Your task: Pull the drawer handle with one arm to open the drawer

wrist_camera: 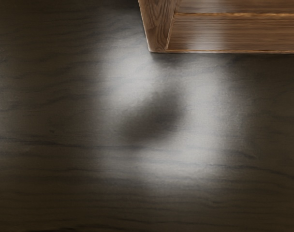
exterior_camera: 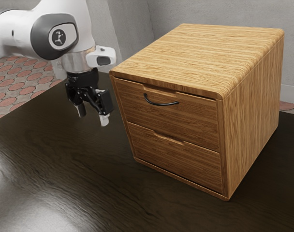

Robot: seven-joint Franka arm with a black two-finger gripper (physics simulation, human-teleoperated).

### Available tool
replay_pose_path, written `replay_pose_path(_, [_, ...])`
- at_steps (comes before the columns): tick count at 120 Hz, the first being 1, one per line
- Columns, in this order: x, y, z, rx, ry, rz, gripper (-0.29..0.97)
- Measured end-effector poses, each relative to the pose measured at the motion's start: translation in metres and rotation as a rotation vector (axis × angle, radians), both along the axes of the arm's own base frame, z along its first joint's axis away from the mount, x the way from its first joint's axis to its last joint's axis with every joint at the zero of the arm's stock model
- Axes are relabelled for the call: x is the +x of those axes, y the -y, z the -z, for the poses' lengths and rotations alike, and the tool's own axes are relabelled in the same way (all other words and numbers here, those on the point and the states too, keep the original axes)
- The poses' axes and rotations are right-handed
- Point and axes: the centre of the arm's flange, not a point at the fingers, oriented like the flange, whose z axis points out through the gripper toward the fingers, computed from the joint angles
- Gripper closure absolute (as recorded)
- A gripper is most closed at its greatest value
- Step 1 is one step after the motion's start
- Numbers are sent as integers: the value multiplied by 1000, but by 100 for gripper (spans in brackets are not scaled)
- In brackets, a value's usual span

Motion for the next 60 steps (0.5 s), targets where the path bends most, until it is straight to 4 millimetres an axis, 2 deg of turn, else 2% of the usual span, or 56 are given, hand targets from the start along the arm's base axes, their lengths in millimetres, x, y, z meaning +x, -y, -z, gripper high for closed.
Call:
replay_pose_path(34, [7,-2,-7,9,70,31,0])
replay_pose_path(41, [5,-2,-25,13,106,35,0])
replay_pose_path(49, [-12,0,-76,24,193,40,0])
replay_pose_path(52, [-19,2,-90,26,215,42,0])
replay_pose_path(60, [-28,3,-105,26,237,30,0])
